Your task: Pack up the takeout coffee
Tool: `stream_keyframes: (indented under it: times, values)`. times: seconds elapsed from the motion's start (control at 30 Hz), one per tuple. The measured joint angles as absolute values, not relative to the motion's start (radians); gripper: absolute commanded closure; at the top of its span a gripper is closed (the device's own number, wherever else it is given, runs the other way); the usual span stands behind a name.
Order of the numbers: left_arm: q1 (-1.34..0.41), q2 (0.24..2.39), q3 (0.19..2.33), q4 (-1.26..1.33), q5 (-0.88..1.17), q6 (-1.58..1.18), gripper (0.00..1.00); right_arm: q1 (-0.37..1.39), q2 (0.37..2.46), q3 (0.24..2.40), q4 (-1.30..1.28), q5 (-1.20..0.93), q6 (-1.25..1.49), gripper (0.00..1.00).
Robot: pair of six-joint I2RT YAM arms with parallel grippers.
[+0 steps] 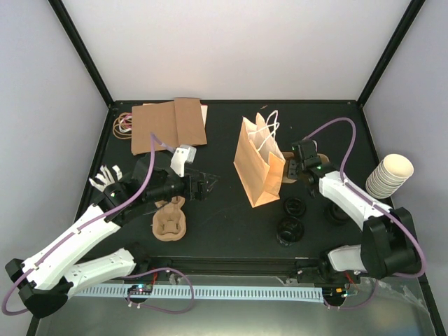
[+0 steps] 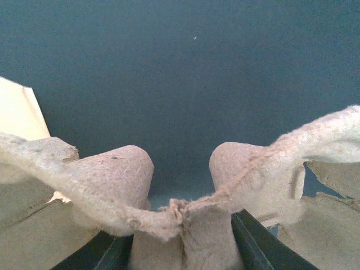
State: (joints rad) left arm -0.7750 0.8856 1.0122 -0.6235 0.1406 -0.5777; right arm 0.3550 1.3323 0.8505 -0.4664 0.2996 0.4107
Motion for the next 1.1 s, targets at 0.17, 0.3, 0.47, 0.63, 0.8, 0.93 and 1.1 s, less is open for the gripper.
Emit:
stream_keyframes:
  times: [0.17,0.3,0.47,0.63,0.8,0.93,1.1]
  values:
    - [-0.775,0.884,1.012,-0.623,0.131,-0.575,0.01,0.354,1.362,0.825,-0.435,0.242,0.410,0.60]
    - [-0.775,0.884,1.012,-0.623,0.126,-0.569,0.01,0.354,1.374,0.800,-0.416,0.184,0.411,0.60]
    - [-0.775,0.885,1.012,-0.622,0.119,-0.558,0.01,0.389,1.391,0.791,-0.405,0.145,0.414,0.60]
    - [-0.775,0.894,1.015,-0.623,0.110,-0.545,0.01,0.416,1.395,0.790,-0.393,0.112,0.422,0.60]
    - [-0.775,0.920,1.066,-0.649,0.082,-0.514,0.01,0.437,1.398,0.790,-0.390,0.104,0.426,0.60]
    - [-0.775,0.949,1.141,-0.666,0.059,-0.477,0.01,0.439,1.398,0.790,-0.391,0.109,0.426,0.60]
    - [-0.775,1.032,1.272,-0.694,0.041,-0.421,0.02,0.439,1.396,0.791,-0.400,0.130,0.424,0.60]
